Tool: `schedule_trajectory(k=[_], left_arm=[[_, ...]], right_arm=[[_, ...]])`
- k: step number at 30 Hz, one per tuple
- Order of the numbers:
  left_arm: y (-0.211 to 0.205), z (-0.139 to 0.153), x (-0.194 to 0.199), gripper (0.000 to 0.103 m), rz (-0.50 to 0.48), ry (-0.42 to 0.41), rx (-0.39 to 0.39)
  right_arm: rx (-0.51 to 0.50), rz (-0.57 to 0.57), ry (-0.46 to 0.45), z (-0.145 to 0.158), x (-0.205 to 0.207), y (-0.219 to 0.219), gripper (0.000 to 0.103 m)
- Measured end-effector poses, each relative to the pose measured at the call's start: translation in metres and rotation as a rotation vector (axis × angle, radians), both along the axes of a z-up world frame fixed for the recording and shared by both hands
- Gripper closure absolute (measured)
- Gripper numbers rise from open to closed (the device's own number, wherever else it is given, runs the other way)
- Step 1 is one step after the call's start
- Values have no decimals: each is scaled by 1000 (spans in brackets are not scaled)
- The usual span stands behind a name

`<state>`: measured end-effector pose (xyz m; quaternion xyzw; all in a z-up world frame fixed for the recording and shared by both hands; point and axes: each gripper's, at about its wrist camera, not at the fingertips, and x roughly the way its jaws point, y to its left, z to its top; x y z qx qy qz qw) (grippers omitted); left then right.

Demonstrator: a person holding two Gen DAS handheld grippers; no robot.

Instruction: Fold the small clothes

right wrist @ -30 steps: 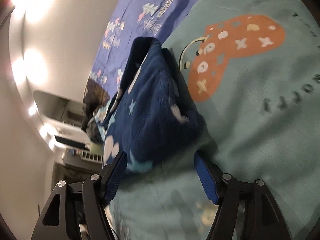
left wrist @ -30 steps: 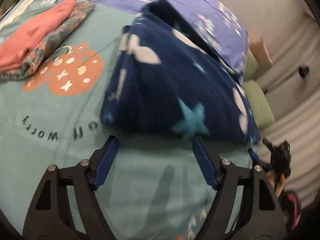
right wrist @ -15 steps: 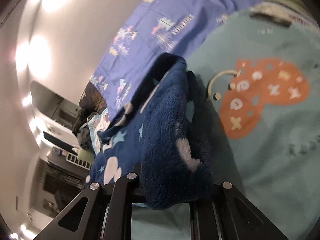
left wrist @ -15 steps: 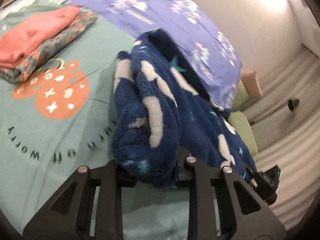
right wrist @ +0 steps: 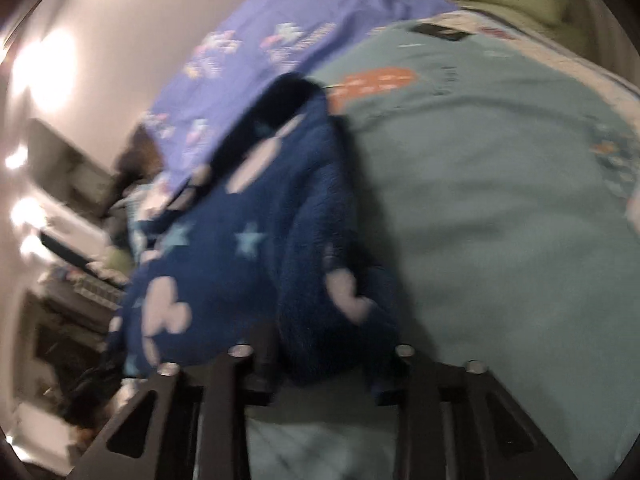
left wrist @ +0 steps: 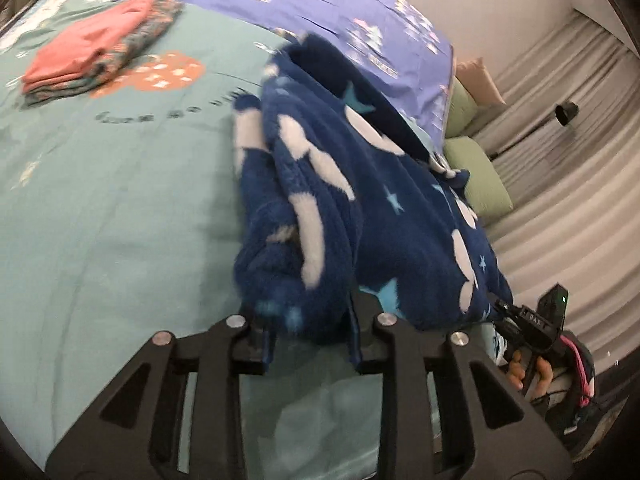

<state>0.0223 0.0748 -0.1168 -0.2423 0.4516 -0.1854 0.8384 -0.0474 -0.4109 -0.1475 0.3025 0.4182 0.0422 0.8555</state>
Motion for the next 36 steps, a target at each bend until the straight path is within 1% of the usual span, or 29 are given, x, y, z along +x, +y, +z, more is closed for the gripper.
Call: schedule_trajectory(k=[1, 3, 4, 5, 6, 7, 8, 9, 11, 12, 13, 15, 16, 17, 18, 19, 20, 21, 23, 24, 26, 27, 29, 30, 32, 33, 34, 35, 36], left_arm=[[2, 6, -3, 69, 12, -11, 7], [3, 24, -12, 67, 29, -71, 67], [-1, 37, -14, 67, 24, -114, 122], [-6, 46, -17, 67, 24, -143, 159], [-11, 64, -23, 67, 42, -220, 244], [-15, 80, -28, 67, 57, -291, 309], [-17, 90, -32, 63, 60, -329, 344], [-18, 105, -34, 58, 62, -385, 381], [-19, 124, -32, 52, 63, -445, 380], [-23, 131, -25, 52, 46, -469, 367], [-29, 135, -14, 52, 19, -474, 357], [-43, 134, 12, 52, -50, -469, 333], [-55, 127, 29, 52, -100, -449, 324], [-66, 120, 42, 52, -141, -422, 320], [-83, 108, 63, 52, -199, -366, 325], [-94, 99, 76, 52, -230, -326, 336], [-104, 90, 87, 52, -259, -290, 348], [-120, 77, 103, 52, -313, -244, 357], [-133, 60, 117, 52, -353, -193, 372], [-141, 51, 131, 52, -370, -155, 377], [-148, 38, 149, 52, -390, -105, 369], [-150, 29, 162, 52, -385, -72, 369], [-153, 24, 179, 52, -376, -46, 373], [-153, 23, 188, 52, -355, -45, 372], [-148, 27, 202, 52, -303, -67, 358], [-143, 28, 210, 52, -244, -111, 378], [-139, 27, 213, 52, -194, -137, 417], [-134, 19, 217, 52, -120, -143, 490], [-129, 7, 222, 52, -85, -102, 519]], right_arm=[[-6, -23, -4, 6, -3, -4, 62], [-55, -114, -34, 27, -15, -17, 58], [-107, -172, -62, 43, -20, -23, 58], [-170, -216, -100, 61, -23, -25, 57], [-225, -237, -145, 78, -25, -24, 57], [-255, -236, -182, 92, -25, -23, 56], [-273, -216, -216, 104, -25, -18, 52], [-280, -179, -241, 115, -20, -10, 46], [-276, -59, -275, 127, -3, 12, 43], [-274, -3, -279, 129, 8, 22, 43], [-277, 67, -276, 129, 22, 35, 43], [-288, 140, -247, 122, 52, 57, 43], [-276, 174, -219, 117, 70, 68, 43], [-250, 209, -188, 108, 85, 77, 44], [-222, 240, -152, 101, 99, 83, 45], [-195, 268, -113, 91, 113, 90, 47], [-175, 286, -74, 83, 127, 94, 54], [-156, 298, -36, 76, 139, 96, 60], [-127, 328, 27, 60, 158, 99, 64], [-132, 333, 48, 55, 166, 99, 67], [-161, 324, 110, 42, 188, 99, 69], [-161, 323, 129, 38, 195, 98, 70], [-162, 319, 132, 34, 211, 100, 72], [-166, 313, 107, 37, 218, 99, 72], [-183, 283, 16, 47, 232, 97, 72], [-204, 264, -17, 49, 237, 95, 72], [-235, 233, -35, 47, 242, 93, 72], [-249, 212, -20, 40, 248, 91, 72], [-253, 202, 18, 28, 253, 89, 72]])
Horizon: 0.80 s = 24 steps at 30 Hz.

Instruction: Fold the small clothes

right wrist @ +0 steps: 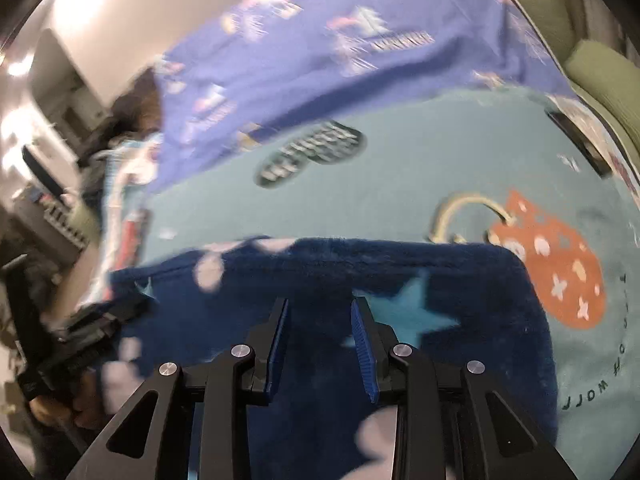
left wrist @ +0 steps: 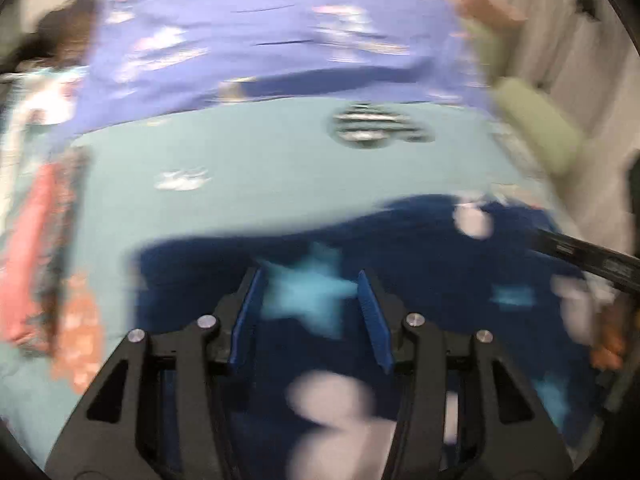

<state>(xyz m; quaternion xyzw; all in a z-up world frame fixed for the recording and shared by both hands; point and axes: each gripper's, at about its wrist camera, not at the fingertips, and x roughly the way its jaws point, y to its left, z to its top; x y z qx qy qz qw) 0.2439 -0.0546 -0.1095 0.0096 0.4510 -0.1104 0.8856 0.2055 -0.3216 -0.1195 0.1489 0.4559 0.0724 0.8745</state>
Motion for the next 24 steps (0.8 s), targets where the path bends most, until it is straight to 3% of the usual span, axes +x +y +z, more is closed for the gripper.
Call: schedule_trajectory(k=[2, 5, 8, 12, 14, 19, 24], left_arm=[[12, -20, 3, 52, 18, 92, -56], [25, -20, -7, 52, 39, 75, -128], [20, -15, -16, 52, 44, 48, -92], [15, 29, -50, 52, 7, -119, -57], [17, 44, -63, 49, -7, -161, -51], [11, 74, -100, 45, -46, -222, -16], [5, 73, -121, 41, -67, -224, 30]], right_arm=[[56, -3, 56, -28, 4, -8, 72], [142, -9, 23, -32, 0, -22, 72], [121, -9, 14, -27, -2, -23, 72], [95, -24, -65, 3, -26, -24, 72], [119, -19, -100, 19, -47, -29, 71], [122, -35, -105, 36, -98, -36, 68], [87, -64, -56, 25, -130, -37, 67]])
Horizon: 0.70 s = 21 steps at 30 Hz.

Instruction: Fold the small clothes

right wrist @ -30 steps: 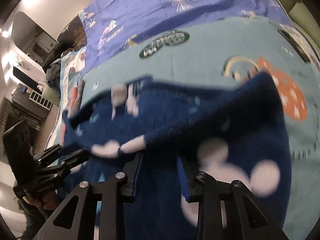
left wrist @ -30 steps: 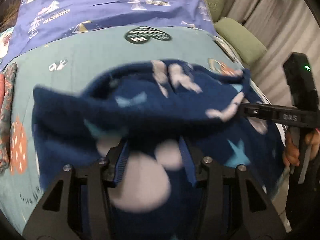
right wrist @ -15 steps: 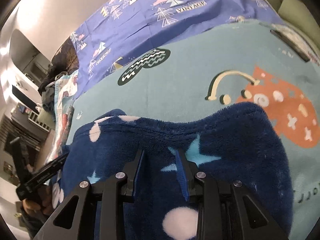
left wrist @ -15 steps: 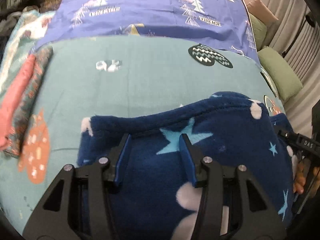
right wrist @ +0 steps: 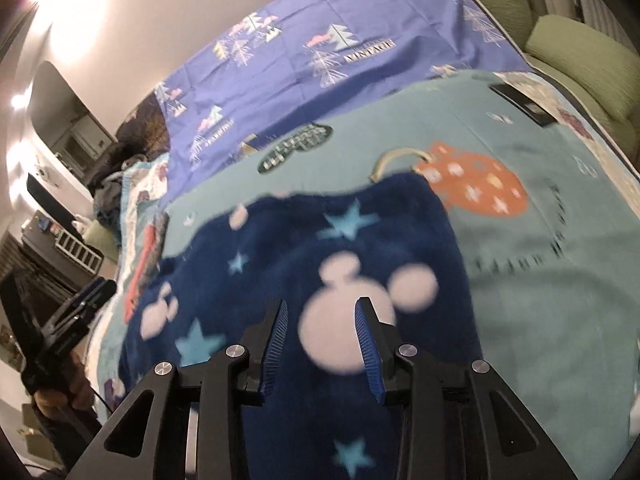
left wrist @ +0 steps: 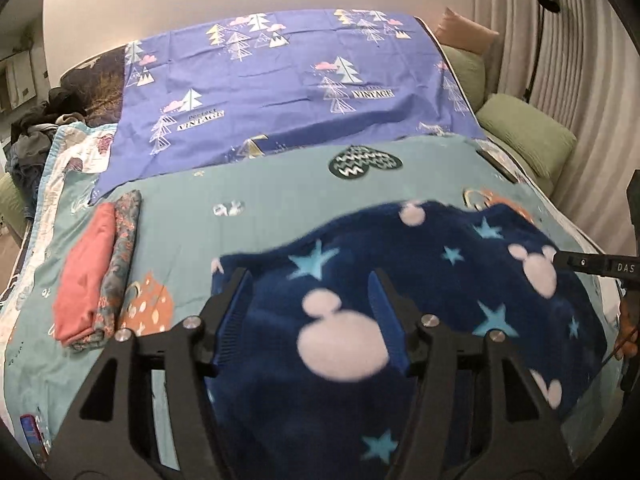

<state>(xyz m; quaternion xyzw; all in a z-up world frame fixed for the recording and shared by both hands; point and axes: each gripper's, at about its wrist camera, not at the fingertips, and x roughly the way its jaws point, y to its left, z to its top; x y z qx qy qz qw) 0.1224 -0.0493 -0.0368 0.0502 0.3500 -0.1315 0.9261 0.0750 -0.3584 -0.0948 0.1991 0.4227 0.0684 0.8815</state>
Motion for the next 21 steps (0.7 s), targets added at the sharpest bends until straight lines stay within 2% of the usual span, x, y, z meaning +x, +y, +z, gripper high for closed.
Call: schedule_trajectory(k=[5, 10, 12, 16, 21], left_arm=[[5, -21, -5, 41, 12, 71, 1], [26, -70, 8, 39, 87, 232, -31], [31, -77, 5, 38, 81, 210, -60], [25, -73, 2, 38, 86, 197, -33], [30, -63, -7, 38, 98, 192, -58]], right_arm=[[-28, -70, 65, -21, -14, -8, 67], [5, -101, 77, -42, -10, -18, 67], [-18, -98, 75, -43, -7, -14, 67], [-92, -96, 81, -40, -4, -4, 67], [-122, -96, 36, -22, -20, 10, 66]])
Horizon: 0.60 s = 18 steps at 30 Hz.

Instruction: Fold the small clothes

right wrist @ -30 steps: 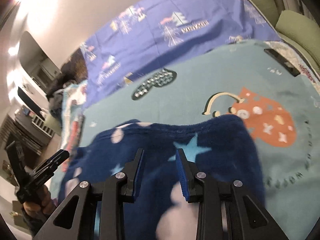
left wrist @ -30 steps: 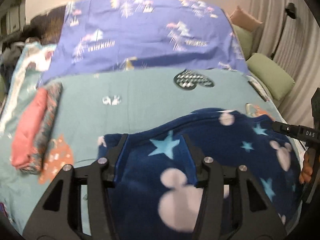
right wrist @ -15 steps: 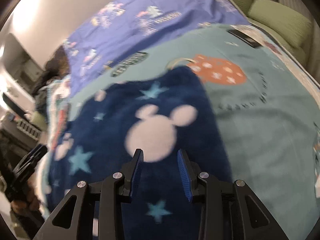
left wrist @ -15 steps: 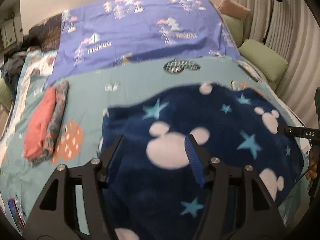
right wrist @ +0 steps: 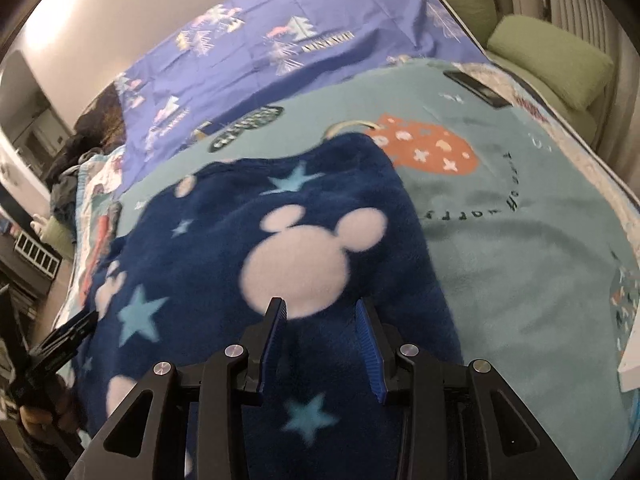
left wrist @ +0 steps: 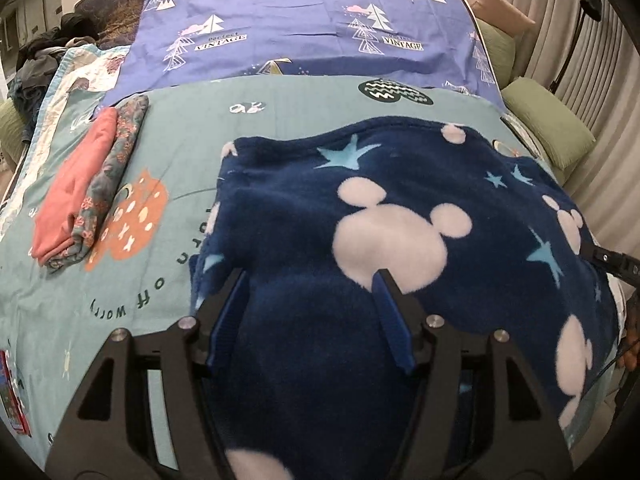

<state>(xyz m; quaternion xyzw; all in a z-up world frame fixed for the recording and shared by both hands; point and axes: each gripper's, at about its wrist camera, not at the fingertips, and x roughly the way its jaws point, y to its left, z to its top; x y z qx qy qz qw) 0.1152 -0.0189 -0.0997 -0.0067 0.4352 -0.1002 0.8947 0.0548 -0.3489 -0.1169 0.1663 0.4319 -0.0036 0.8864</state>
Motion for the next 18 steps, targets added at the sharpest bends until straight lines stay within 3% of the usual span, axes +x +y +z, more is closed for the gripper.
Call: schedule_trajectory(k=[10, 18], left_arm=[[19, 24, -43, 38, 9, -49, -3], [43, 32, -81, 35, 25, -79, -12]], right_arm=[[-4, 98, -94, 40, -49, 43, 66], [17, 188, -83, 29, -72, 88, 64]])
